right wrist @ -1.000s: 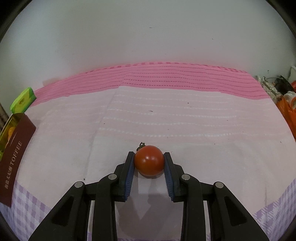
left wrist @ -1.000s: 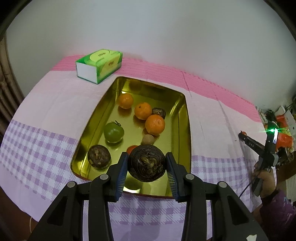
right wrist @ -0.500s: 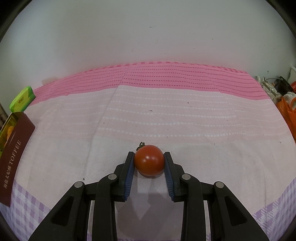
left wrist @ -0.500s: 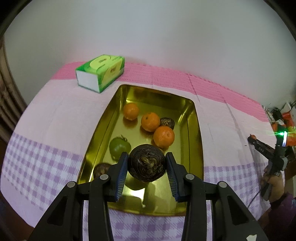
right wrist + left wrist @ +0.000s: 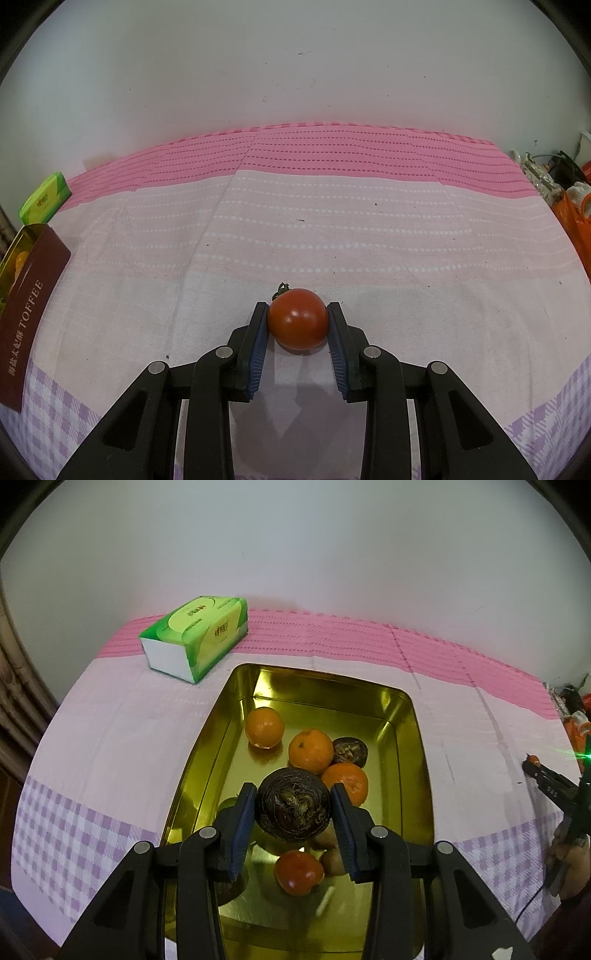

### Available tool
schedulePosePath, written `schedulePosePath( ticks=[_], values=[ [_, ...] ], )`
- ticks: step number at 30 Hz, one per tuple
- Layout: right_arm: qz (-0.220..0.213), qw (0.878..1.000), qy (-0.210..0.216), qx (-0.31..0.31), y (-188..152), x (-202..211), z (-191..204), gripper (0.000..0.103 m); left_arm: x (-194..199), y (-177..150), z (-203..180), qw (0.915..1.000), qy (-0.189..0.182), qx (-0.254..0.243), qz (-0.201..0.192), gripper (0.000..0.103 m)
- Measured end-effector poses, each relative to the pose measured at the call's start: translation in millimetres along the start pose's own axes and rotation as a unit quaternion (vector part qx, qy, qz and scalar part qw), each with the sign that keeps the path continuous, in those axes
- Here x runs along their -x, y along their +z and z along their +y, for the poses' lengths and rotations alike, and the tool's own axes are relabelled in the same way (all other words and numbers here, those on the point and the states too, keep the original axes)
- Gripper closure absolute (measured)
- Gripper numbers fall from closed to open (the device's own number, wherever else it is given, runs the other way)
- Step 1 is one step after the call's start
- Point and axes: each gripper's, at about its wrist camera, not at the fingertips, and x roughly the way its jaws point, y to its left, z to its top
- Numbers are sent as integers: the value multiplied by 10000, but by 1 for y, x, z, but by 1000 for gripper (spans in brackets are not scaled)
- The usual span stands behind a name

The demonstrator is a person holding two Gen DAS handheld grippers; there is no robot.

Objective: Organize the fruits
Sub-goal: 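Carry the dark brown fruit into the tin with the left gripper and open it, then withdraw the open left gripper from the tin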

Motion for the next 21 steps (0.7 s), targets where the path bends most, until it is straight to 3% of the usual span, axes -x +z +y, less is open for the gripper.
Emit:
schedulePosePath(
  ticks=[21],
  values=[
    [0, 10000, 9, -4, 1, 0, 0, 71, -13, 2, -4, 9994, 314, -119, 11, 65]
  ],
)
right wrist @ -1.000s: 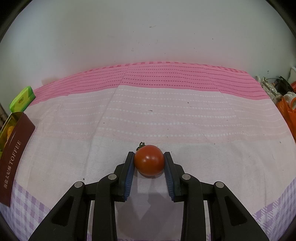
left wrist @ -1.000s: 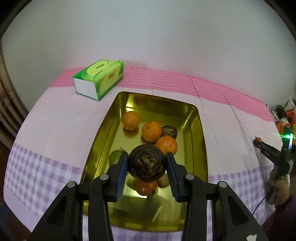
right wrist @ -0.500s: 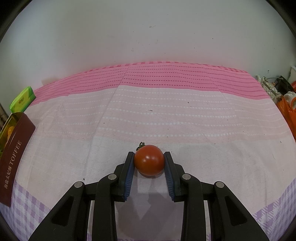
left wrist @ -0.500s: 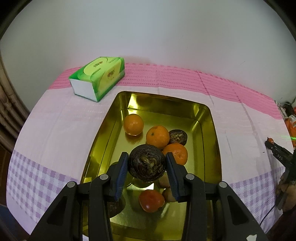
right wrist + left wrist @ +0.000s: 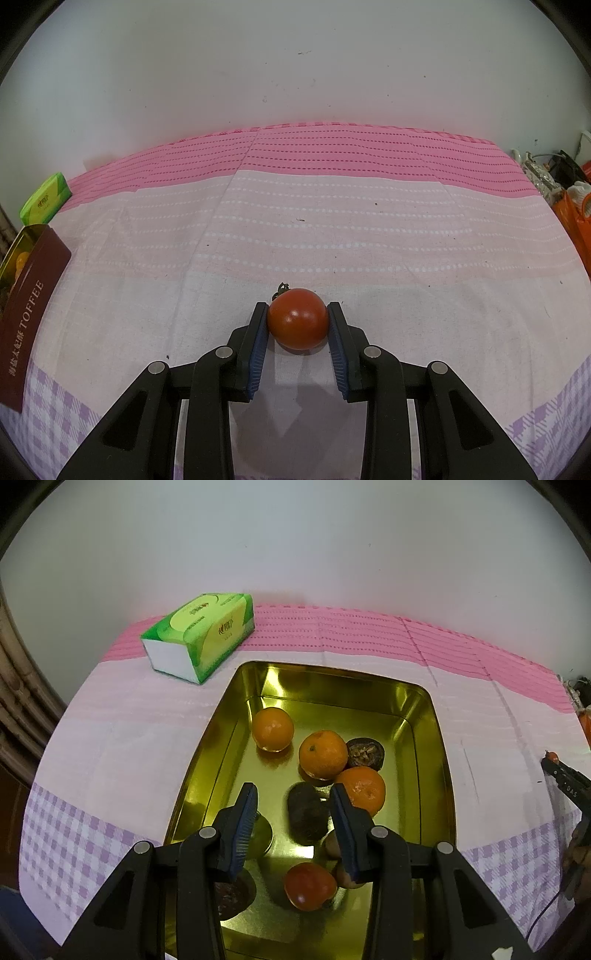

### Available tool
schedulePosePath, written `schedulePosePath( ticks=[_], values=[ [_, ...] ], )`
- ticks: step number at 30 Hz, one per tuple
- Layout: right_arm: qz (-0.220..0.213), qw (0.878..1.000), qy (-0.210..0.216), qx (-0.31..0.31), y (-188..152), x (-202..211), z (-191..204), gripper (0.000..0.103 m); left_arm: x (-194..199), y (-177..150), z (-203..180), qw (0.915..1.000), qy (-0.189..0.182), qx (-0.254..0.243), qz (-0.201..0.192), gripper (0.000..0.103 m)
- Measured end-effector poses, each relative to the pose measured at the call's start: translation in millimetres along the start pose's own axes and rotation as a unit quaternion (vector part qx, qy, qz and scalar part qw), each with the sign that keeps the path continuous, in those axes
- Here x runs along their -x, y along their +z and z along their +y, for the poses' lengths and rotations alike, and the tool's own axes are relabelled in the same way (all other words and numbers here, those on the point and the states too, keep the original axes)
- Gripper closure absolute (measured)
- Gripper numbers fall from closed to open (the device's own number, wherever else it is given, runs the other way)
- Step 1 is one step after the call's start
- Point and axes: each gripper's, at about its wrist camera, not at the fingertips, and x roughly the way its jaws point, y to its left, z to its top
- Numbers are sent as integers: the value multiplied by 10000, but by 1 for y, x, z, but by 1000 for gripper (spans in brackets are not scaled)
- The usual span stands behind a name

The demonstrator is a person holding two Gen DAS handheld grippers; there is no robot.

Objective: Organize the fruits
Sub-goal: 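Withdraw the open left gripper from the tin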

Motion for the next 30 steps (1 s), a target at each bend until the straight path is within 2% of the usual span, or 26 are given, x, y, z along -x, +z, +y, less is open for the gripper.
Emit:
schedulePosePath(
  ticks=[4, 8, 13, 20, 30],
  values=[
    [3, 10000, -1, 3, 0, -1, 0, 71, 9, 0, -2, 9997, 183, -58, -139, 50],
    [3, 10000, 1, 2, 0, -1, 0, 71, 20, 0, -4, 9991, 310, -133, -241, 49],
    [5, 10000, -7, 11, 0, -1, -1, 71, 35, -10, -5, 9984, 491, -34, -261, 36],
    [12, 10000, -32, 26, 0, -2, 0, 71, 58, -25, -2, 9984, 504, 149, -206, 36],
    [30, 9998, -156, 118, 1, -2, 9, 71, 92, -49, 8, 9972, 625, 322, -239, 25]
  ],
)
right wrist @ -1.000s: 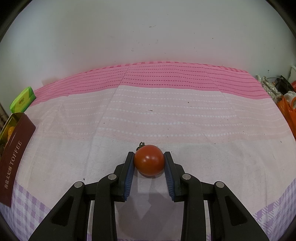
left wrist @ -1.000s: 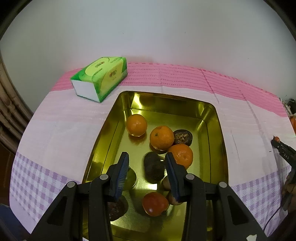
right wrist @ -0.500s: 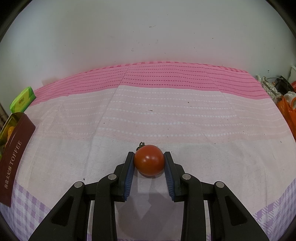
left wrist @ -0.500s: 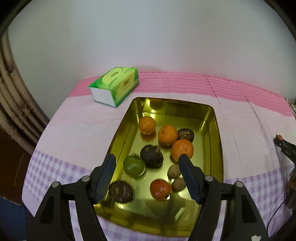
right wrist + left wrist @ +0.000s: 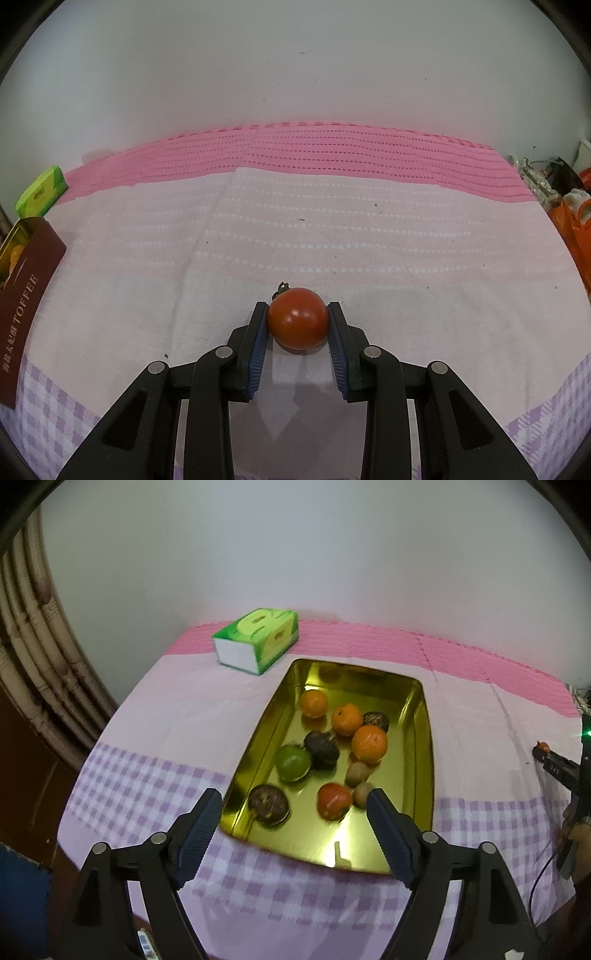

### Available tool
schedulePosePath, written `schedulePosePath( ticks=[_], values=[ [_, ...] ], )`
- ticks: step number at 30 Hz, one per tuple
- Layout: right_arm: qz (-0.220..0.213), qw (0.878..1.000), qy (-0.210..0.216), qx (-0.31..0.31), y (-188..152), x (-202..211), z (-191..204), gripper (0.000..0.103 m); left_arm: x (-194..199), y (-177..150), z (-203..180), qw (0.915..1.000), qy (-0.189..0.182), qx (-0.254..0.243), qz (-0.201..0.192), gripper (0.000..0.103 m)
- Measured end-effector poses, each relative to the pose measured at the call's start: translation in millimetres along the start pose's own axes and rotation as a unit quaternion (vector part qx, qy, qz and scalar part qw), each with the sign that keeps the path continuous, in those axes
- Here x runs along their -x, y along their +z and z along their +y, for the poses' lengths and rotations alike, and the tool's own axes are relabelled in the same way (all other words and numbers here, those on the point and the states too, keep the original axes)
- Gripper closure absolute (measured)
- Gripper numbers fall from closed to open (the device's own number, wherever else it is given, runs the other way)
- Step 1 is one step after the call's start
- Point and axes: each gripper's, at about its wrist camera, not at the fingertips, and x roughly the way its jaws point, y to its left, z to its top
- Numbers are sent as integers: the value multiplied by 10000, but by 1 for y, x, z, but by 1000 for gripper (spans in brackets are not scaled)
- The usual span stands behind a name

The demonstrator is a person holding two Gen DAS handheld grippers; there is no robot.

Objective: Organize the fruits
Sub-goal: 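Withdraw the open left gripper from the tin, then carry the red tomato over the tin with the right gripper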

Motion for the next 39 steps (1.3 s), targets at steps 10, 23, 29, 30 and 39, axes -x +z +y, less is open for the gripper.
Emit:
schedulePosePath(
  ticks=[10, 23, 29, 30, 39],
  values=[
    [6, 9999, 1, -102, -2, 4, -1, 71, 8, -34, 38, 9979, 25, 491, 424, 25],
    [-31, 9974, 602, -403, -37, 37, 3, 71, -5, -50, 49, 9973, 133, 517, 505, 25],
    [-56, 9942, 1049, -223, -44, 58, 37, 71, -9, -51, 52, 9966, 81, 587, 570, 25],
    [-82, 9933, 1139, -151, -43, 63, 45, 71, -10, -51, 52, 9965, 77, 594, 577, 25],
    [-396, 9768, 1969, 737, -21, 112, 139, 71, -9, -49, 55, 9968, 121, 626, 490, 25]
  ],
)
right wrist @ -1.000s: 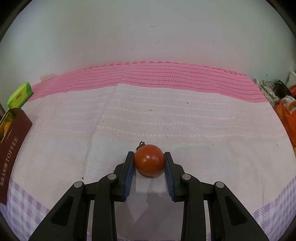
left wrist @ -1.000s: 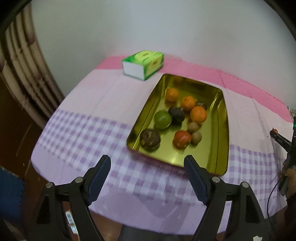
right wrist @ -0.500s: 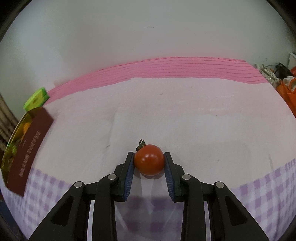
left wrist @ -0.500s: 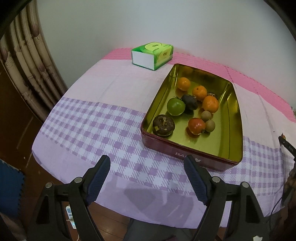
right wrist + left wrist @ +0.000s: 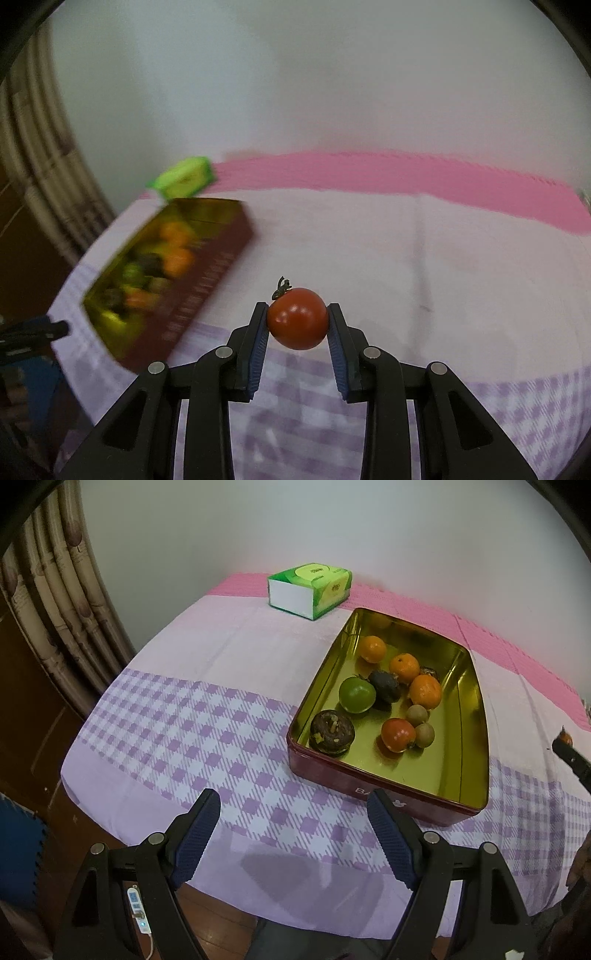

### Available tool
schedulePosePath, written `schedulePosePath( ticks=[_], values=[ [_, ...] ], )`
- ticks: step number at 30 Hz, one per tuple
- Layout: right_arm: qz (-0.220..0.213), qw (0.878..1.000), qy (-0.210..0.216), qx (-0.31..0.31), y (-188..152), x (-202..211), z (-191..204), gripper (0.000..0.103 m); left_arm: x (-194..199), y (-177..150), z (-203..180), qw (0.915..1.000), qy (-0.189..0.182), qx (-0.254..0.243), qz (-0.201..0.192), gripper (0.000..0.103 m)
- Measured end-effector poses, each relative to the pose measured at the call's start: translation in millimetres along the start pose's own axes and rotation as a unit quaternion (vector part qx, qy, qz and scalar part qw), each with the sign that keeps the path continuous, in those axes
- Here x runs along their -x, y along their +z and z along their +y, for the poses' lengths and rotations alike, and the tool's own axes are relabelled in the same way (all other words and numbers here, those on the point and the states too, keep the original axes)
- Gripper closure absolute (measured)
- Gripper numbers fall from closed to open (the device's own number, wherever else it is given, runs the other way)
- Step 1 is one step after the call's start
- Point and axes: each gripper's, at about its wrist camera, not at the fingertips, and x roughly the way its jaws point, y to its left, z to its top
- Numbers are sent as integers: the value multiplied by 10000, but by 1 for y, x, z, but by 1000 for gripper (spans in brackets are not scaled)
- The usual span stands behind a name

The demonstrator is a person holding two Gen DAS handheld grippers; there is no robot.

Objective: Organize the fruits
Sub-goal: 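Carry the red tomato over the tin with the right gripper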

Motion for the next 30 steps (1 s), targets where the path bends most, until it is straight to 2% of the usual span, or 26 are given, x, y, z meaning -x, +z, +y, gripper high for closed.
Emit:
schedulePosePath(
  ticks=[6, 11, 16, 23, 30],
  values=[
    [74, 9970, 540, 541, 13, -7, 64, 71, 0, 0, -2, 10000, -78, -21, 1, 22],
    [270, 9935, 835, 728, 19, -25, 95, 71, 4, 1, 1, 10000, -59, 14, -63, 20],
    [390, 9911, 929, 866, 22, -39, 114, 71, 4, 4, 5, 9999, -58, 101, -4, 20],
    [615, 9878, 979, 1048, 22, -63, 133, 71, 10, 6, 0, 9997, 83, -188, -155, 20],
    [759, 9860, 1029, 1068, 29, -81, 148, 71, 10, 8, 1, 9996, 108, -217, -117, 20]
  ],
)
